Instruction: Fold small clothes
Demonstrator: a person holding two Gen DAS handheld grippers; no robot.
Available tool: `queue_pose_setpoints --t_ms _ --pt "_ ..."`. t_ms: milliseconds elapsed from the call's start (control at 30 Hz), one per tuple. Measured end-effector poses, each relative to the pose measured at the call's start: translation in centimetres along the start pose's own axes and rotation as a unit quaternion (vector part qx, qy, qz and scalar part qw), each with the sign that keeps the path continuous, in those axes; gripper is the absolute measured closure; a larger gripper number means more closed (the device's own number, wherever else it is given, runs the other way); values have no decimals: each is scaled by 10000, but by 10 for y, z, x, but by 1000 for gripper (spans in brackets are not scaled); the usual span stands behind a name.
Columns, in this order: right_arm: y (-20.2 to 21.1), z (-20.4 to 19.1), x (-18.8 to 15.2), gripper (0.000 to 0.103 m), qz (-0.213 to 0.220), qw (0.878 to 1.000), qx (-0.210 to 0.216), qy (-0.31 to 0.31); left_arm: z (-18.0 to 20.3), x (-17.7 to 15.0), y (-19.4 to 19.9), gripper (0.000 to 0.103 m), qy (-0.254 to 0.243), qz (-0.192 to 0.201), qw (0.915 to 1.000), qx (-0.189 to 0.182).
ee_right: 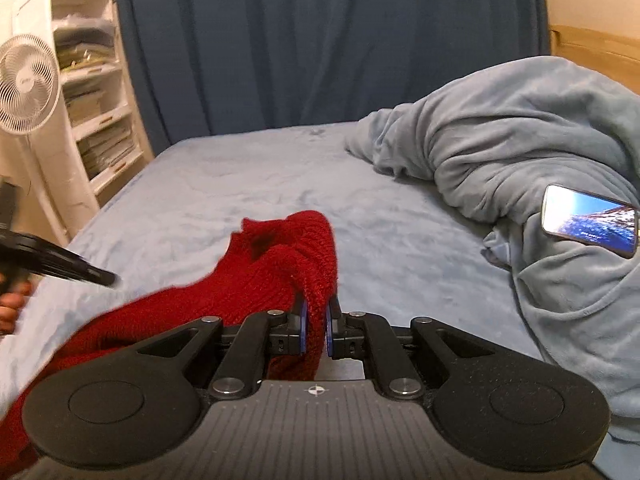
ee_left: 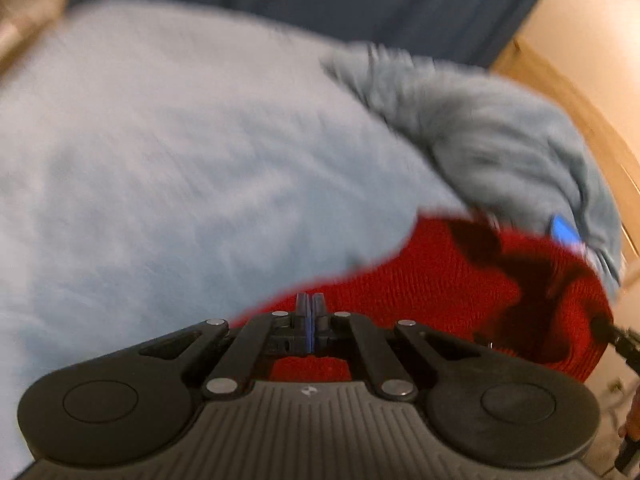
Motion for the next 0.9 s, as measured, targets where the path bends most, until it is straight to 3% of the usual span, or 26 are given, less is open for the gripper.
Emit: queue_pose_setpoints --t_ms 100,167,233,300,333,400,500,667,833,900 --pt "19 -14 25 95 290 9995 120 97 -7 37 75 103 -2 719 9972 189" --pt "30 -26 42 95 421 9986 283 176 -3 46 105 102 -171 828 9964 53" --pt "44 -40 52 95 471 9973 502 234 -1 42 114 82 -377 846 9957 92" --pt "65 -58 53 95 588 9940 877 286 8 29 108 17 -533 699 9961 8" --pt "77 -64 50 95 628 9921 1032 347 14 19 102 10 -654 594 9961 -62" --pt "102 -74 33 95 591 9893 1246 484 25 -7 93 8 -933 463 9945 -140" --pt "130 -67 -6 95 314 9899 1303 473 44 -42 54 8 -1449 -164 9889 -280" --pt "150 -44 -60 95 -45 9926 1180 267 77 -79 -20 8 -2556 -1018 9599 -539" --pt "150 -42 -78 95 -240 9929 1120 324 103 -98 -88 8 -2501 -1845 9454 -985" --pt "148 -35 -80 95 -248 9935 1081 247 117 -109 -106 8 -2500 -2260 9336 -1220"
Point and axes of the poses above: each gripper's, at about its wrist camera, not at the fingertips, and y roughly against the way its jaws point, z to its right, x to its top, the point moved 9 cm from there along -y, roughly the way its jaws point, and after that the axes turned 11 degrees about z, right-handed, at the moved point
